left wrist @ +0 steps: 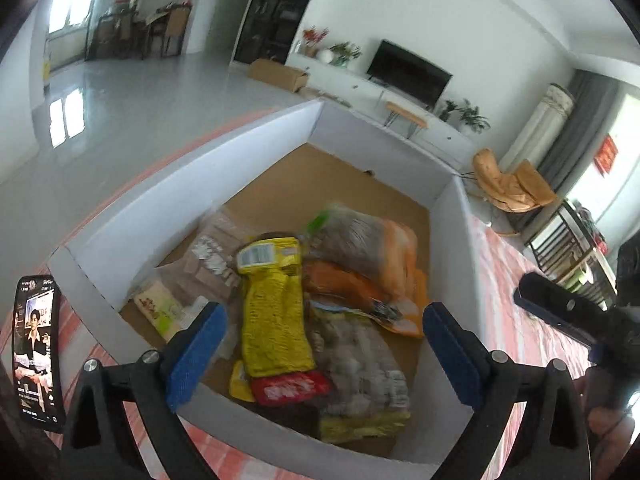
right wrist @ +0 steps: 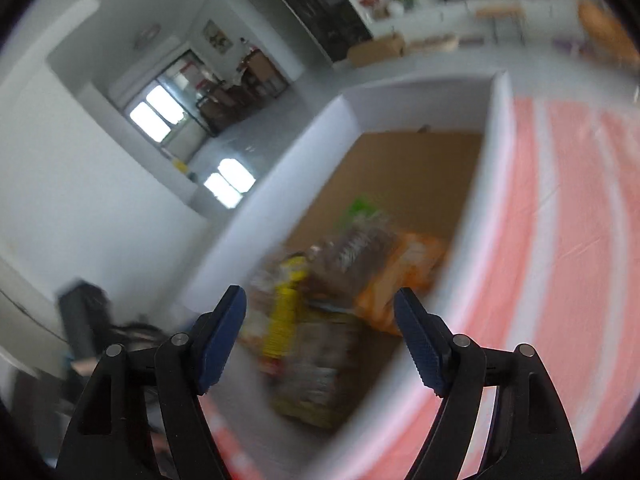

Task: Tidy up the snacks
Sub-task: 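Move both tools back over the table toward the remaining snacks, then lower the right tool over the green-and-white packet, then lower the left tool over the yellow-bordered peanut bag, fingers straddling it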

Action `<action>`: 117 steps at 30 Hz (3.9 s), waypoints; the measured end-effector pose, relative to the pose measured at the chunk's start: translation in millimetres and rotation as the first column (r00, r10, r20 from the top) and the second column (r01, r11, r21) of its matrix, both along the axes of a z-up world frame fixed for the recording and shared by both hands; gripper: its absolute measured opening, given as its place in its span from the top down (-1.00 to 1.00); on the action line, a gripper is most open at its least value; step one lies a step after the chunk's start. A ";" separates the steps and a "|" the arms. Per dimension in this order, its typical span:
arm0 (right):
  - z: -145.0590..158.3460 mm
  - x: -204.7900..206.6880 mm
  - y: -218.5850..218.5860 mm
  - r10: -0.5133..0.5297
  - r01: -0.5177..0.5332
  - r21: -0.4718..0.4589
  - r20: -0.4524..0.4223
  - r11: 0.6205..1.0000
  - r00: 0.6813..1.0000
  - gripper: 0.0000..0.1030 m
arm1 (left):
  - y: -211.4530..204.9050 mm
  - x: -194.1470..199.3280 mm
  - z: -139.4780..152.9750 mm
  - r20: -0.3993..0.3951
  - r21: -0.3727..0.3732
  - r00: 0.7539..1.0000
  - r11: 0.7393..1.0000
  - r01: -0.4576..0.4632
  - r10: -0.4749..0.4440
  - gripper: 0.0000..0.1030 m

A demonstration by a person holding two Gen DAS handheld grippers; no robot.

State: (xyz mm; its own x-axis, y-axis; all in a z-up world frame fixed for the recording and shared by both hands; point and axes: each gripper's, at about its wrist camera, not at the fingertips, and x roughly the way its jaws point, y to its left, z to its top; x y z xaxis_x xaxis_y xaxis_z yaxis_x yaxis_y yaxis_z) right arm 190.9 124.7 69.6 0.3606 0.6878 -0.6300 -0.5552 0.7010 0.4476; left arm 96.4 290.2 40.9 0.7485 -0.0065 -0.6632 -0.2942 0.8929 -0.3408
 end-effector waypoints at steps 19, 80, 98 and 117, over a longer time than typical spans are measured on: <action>-107.8 -84.3 -378.4 -0.582 0.608 -0.387 0.197 0.693 0.789 -0.60 | -253.8 -23.2 54.1 0.124 0.038 0.781 0.790 0.612 -0.612 -0.99; -119.9 162.4 -318.9 -0.441 0.458 -0.413 0.140 0.788 0.886 -0.01 | -297.0 72.9 -102.4 -0.267 0.270 0.864 0.828 0.491 -0.426 -1.00; -123.2 -39.2 -427.1 -0.514 0.532 -0.275 0.141 0.801 0.846 -0.03 | -422.0 244.2 -48.0 -0.383 0.378 0.463 0.322 0.868 -0.799 -0.99; -123.7 -45.5 -442.9 -0.508 0.514 -0.156 0.082 0.843 0.858 -0.12 | -550.8 429.9 -102.8 -0.464 0.165 0.206 0.144 0.976 -0.862 -0.97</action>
State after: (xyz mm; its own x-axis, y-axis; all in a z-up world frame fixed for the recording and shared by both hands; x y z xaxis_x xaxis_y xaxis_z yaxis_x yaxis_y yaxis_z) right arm 145.4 -318.1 -54.0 0.6566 0.2860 -0.6979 -0.1113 0.9519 0.2854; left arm 526.4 -260.5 -61.9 0.1976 -0.3230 -0.9255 0.8363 0.5482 -0.0127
